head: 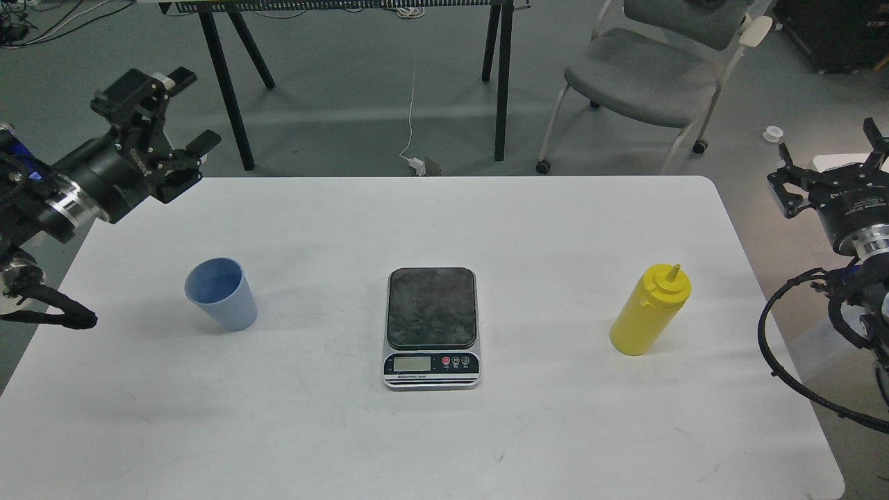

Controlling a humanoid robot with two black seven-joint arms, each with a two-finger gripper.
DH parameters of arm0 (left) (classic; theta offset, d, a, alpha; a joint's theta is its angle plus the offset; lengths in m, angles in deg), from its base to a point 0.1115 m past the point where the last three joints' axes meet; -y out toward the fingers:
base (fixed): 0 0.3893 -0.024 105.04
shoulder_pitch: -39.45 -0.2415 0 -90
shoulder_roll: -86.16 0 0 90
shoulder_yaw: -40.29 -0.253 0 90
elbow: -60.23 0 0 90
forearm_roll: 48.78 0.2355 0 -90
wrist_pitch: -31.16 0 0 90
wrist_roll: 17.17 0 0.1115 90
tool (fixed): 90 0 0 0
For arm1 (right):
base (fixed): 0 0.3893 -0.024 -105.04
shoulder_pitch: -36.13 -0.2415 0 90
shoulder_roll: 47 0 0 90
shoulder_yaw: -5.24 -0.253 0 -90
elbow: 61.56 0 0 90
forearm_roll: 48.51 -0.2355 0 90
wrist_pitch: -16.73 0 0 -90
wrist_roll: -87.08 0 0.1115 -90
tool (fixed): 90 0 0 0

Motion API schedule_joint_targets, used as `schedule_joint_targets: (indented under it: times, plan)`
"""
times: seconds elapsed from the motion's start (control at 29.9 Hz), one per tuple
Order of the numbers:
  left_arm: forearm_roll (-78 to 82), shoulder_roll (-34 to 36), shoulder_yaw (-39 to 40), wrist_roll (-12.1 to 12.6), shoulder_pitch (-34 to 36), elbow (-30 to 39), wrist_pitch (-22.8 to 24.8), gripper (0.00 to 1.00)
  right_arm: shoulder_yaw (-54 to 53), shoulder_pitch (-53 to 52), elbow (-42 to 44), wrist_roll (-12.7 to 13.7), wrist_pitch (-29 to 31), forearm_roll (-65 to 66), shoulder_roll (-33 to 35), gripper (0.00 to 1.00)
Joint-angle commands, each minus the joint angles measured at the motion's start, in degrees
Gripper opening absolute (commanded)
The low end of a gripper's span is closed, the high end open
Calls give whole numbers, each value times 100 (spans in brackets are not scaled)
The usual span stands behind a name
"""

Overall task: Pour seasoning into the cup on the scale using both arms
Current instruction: 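Move the left gripper forward toward the light blue cup, then close the left gripper around the light blue cup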

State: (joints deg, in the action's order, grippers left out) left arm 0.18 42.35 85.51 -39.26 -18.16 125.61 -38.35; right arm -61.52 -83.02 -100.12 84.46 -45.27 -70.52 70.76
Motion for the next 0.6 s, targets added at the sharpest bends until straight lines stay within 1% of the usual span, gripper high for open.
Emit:
schedule_joint_targets:
  times: [0.0,0.1,0.17,0.23,0.3,0.4,0.47,0.57]
  plan:
    - [1875,30,-31,-32,-5,54,-483,99,-21,-195,-2,-2,0,4,-60,100]
    - [3632,30,-241,-32,4,54,-773,99,31,-362,6,-2,0,12,-69,100]
    - [4862,39,-460,-32,4,45,-1132,99,49,-424,-2,-2,0,12,-69,100]
    - [5892,57,-697,-23,-5,-25,-1502,99,49,-442,-11,7,0,12,-69,100]
    - [6536,196,-978,-23,-5,-60,-1705,98,49,-451,-29,7,0,12,-69,100]
    - [6767,452,-1374,-6,-5,-183,-1820,93,49,-451,-37,7,0,12,-60,99]
    - [6802,435,-1603,-6,12,-367,-1934,89,49,-442,-38,16,0,12,-69,100]
    - [6802,295,-1911,3,65,-832,-2066,84,49,-442,-38,16,0,12,-60,100]
